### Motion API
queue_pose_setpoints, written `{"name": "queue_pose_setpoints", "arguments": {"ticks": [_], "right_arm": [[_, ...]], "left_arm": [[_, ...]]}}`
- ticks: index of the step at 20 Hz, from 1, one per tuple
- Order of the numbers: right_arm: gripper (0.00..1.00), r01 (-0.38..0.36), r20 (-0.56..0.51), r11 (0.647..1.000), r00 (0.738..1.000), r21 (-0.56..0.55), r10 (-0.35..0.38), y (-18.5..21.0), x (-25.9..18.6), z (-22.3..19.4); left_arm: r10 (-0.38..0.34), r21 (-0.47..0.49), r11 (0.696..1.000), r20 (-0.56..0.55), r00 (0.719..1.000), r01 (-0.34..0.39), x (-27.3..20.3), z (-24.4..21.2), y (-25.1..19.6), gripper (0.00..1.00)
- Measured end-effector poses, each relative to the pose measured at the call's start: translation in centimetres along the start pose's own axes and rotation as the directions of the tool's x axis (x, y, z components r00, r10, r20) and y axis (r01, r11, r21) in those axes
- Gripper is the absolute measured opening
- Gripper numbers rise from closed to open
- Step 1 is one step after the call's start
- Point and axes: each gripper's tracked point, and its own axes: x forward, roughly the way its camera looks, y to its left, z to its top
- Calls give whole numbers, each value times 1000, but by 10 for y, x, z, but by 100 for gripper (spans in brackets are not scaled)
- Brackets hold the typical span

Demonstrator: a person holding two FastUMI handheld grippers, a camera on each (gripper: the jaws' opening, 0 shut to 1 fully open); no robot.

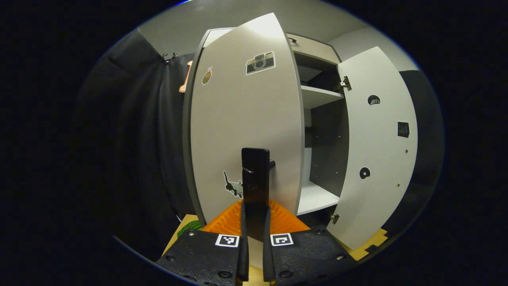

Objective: Open the right door of the double-door shoe cabinet with the right hand, and open the left door with the left hand.

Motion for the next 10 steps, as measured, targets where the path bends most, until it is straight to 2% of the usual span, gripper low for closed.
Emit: {"name": "queue_pose_setpoints", "arguments": {"ticks": [3,5,9,10], "right_arm": [[100,11,32,1000,999,-24,-10,2,-6,12],[97,-11,40,999,999,-32,12,15,-8,13],[97,-52,39,998,998,-25,53,38,-9,11],[100,-53,38,998,998,-31,54,41,-6,9]], "left_arm": [[-2,-1,1000,0,1000,2,0,-2,4,13],[4,4,1000,-1,1000,-4,1,-2,5,11],[22,19,1000,-5,1000,-22,1,-3,7,7],[20,14,1000,-5,1000,-20,2,-3,8,7]]}}
